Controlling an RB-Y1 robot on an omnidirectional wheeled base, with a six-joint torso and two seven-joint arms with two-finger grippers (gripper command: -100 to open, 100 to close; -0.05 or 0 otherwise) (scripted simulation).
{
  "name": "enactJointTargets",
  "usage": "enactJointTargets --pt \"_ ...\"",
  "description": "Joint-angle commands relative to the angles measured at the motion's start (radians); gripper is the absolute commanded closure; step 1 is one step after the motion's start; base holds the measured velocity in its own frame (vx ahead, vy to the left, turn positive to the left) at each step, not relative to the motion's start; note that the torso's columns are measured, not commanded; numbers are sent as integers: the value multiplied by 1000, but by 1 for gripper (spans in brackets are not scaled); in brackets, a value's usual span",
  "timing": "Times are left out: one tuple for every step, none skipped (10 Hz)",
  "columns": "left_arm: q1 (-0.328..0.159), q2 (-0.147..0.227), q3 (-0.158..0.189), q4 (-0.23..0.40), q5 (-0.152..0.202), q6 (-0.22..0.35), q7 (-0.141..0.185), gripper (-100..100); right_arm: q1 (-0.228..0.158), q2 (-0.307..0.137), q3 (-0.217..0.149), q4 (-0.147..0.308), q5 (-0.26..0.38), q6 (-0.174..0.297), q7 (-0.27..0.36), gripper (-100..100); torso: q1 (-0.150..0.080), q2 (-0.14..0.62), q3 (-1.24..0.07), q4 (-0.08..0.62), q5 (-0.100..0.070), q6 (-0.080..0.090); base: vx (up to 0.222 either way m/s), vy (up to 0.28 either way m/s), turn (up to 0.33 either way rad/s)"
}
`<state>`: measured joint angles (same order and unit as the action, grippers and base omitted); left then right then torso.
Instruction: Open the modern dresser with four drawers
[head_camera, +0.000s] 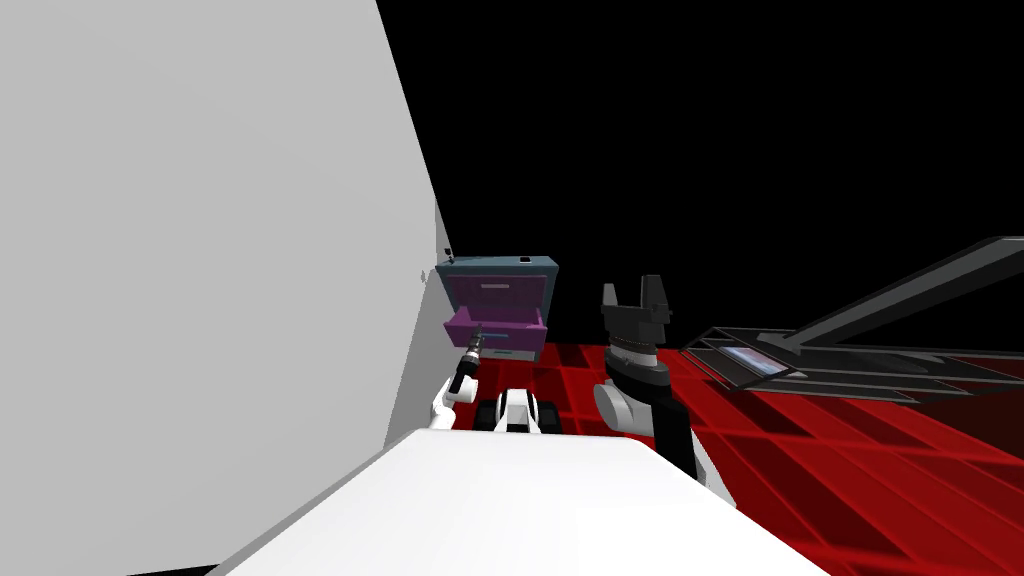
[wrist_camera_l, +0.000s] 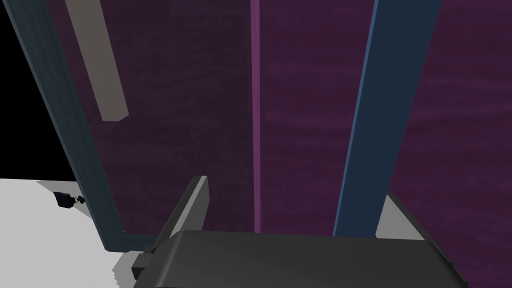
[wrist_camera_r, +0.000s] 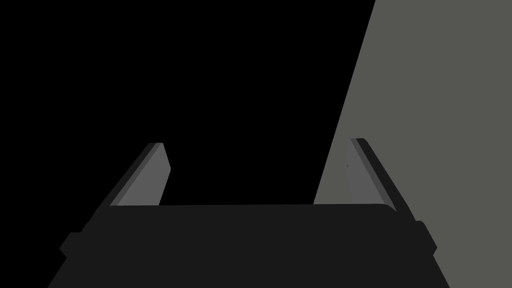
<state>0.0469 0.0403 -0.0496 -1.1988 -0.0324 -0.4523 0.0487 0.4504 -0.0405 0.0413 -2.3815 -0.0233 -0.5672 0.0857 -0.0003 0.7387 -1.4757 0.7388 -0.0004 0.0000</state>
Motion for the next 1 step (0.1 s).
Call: enactJointTargets --pt "0 0 0 0 0 0 0 0 0 0 0 0 0 0 0 0 0 0 0 0 0 0 0 0 0"
